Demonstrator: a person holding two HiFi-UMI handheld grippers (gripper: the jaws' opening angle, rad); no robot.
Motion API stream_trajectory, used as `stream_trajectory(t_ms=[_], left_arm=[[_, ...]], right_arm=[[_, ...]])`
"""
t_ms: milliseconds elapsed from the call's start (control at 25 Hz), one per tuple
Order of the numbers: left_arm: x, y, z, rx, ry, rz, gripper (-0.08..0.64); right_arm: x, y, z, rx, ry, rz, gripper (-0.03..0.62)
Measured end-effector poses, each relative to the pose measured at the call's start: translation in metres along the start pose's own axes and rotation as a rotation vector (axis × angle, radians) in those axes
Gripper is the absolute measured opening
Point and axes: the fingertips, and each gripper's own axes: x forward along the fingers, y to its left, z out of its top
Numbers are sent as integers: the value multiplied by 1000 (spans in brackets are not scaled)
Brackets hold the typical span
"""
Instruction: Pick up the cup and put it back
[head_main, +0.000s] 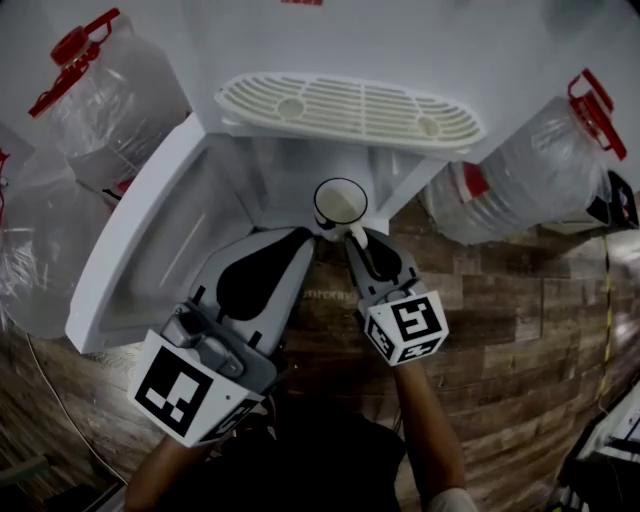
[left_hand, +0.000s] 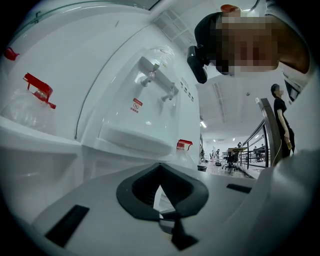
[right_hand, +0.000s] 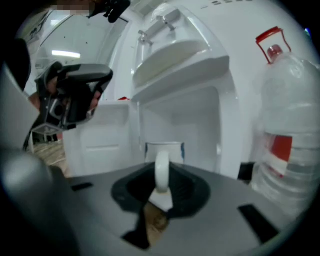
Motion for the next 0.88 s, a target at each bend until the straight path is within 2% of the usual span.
stream_trajectory(t_ms=[240, 520, 880], left_arm=[[1, 4, -3, -17, -6, -11, 6], [0, 9, -13, -36, 28, -14, 6], [-6, 25, -21, -54, 60, 7, 6]], right_arm=[[20, -9, -19, 6, 32, -3, 71], [45, -26, -36, 12, 50, -50, 72], [70, -44, -58, 86, 62, -112, 72]])
